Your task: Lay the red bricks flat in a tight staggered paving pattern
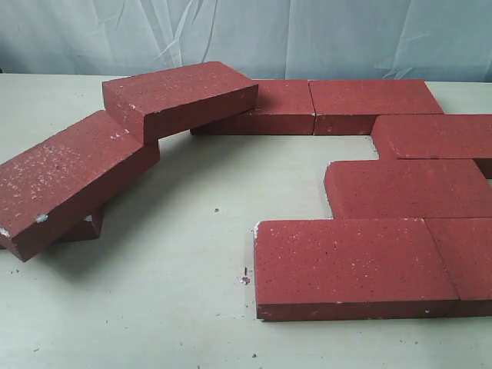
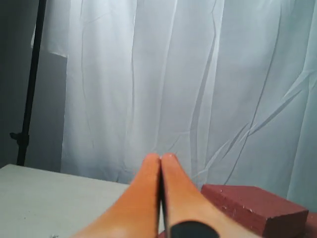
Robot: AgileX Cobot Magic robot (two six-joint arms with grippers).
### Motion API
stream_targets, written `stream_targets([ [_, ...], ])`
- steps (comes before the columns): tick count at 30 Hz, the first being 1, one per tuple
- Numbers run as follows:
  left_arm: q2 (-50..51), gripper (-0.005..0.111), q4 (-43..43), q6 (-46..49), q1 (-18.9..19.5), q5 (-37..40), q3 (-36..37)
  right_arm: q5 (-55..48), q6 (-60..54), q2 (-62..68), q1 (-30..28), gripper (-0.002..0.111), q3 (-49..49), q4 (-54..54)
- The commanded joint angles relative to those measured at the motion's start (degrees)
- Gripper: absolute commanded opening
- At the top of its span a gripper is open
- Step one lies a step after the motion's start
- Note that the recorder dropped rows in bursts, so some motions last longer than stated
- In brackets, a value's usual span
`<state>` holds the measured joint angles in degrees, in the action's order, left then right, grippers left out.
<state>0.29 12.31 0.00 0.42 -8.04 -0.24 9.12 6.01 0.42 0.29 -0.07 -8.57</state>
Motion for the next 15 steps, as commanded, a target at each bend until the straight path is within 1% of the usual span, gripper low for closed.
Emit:
stream_targets([
  [1,-0.3,0.0,0.3,-0.7,0.1,-4.2,0.2,4.7,0.2,-0.4,-0.3,-0.001,-0.1,-0.9],
  [5,-0.3,0.0,0.3,-1.6,0.1,-7.0,0.2,4.8,0.2,1.8,-0.3,-0.001,-3.6,-0.9],
  [8,1.4,0.0,0.3,-5.1,0.1,-9.5,-0.2,5.3,0.2,5.3,-0.3,-0.001,-6.4,-0.9],
  [11,4.4,0.0,0.3,-5.6,0.1,-11.4,-3.2,6.8,0.2,9.2,-0.3,-0.001,-8.8,-0.5],
  [15,10.4,0.0,-0.8,-5.6,0.1,-10.5,-8.5,6.9,0.2,14.7,-0.3,-0.001,-12.6,1.7],
])
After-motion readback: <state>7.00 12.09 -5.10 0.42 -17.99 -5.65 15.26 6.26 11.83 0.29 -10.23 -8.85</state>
